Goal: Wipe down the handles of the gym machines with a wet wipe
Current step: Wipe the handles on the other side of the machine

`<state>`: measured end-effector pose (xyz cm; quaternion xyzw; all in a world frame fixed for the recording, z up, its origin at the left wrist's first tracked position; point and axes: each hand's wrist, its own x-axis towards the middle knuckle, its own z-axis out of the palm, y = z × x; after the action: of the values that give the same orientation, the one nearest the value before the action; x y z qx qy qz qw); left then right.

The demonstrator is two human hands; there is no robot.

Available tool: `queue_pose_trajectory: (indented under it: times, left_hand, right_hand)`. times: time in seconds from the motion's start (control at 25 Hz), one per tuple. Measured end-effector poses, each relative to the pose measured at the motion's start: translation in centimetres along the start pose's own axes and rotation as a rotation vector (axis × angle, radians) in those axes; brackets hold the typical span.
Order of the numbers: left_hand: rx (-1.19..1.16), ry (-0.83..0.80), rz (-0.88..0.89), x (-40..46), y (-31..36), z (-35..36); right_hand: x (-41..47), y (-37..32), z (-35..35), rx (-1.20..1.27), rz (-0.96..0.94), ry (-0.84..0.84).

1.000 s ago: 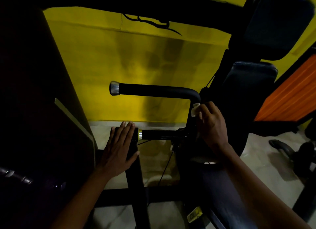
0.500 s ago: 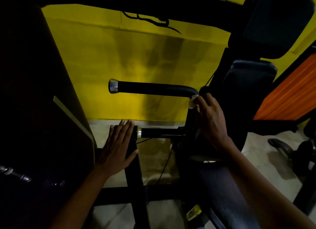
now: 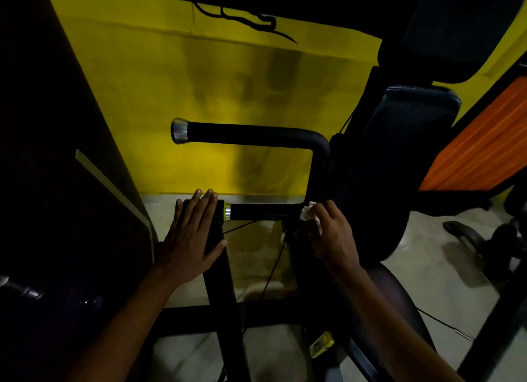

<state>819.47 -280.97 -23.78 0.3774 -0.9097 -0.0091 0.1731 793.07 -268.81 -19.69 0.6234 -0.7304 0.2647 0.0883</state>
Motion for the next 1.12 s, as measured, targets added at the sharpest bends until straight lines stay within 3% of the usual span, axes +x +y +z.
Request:
queue_pose_trajectory:
  times: [0.2,0.48,0.6,0.88,1.0,1.12]
  left_hand:
    - [0.000,-0.006,0.010,0.0,-0.1,-0.1]
    - [-0.006,-0.016,0.005,0.0,0.0,-0.2]
    - [0.012,-0.011,0.008,0.1,0.0,-0.4]
    - [0.019,-0.020,0.004,-0.1,-0.1,-0.2]
    - [0.019,-0.016,0.000,-0.1,0.0,-0.3]
    - [0.005,-0.022,-0.002,-0.2,0.0,-0.3]
  right_hand:
    - [2.2,-0.3,-1.0,0.333,0.343,0.183]
    - [3.4,-0.6,-2.0,0.449,0.496,0.210]
    - [5.4,-1.1,-2.8,0.464,0.480,0.278]
    - [5.0,-0.8,-2.4,0.340,0.558,0.205]
    - [7.0,-1.1,-3.4,0.422,0.497,0.267]
    - [5.9,-1.0,-3.1,0.397,0.474,0.226]
